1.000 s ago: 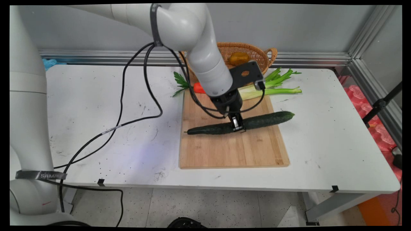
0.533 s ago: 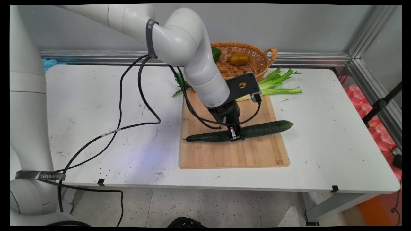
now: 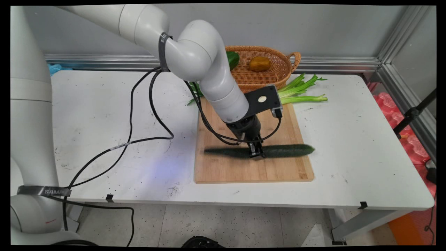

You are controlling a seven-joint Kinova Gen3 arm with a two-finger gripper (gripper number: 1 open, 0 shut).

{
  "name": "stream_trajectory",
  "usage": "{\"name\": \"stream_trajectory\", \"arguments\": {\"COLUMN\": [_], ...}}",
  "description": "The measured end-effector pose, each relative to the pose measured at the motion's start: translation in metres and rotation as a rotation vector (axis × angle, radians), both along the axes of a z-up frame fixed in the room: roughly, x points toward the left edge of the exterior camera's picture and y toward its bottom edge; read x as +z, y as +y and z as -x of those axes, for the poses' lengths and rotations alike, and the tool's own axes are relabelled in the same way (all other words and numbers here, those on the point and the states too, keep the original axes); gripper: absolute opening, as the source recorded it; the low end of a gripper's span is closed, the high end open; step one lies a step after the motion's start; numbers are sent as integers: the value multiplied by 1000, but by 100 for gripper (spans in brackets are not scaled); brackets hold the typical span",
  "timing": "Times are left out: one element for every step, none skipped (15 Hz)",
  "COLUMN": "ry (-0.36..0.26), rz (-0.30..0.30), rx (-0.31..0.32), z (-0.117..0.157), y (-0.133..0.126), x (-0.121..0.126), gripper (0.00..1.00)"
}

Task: Place the picked object on the cutting board

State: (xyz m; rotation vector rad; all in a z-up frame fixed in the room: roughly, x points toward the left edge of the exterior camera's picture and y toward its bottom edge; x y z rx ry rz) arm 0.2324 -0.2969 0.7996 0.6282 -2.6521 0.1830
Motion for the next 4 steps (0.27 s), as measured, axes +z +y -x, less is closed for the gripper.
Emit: {"name": "stream_trajectory", "arguments": {"ry": [3, 6, 8, 13], "rz": [1, 2, 2, 2], "rx": [-1, -1, -3, -3], "z": [0, 0, 1, 1], "y": [0, 0, -1, -2], "x": [-1, -2, -2, -1], "gripper": [100, 100, 100, 100]}}
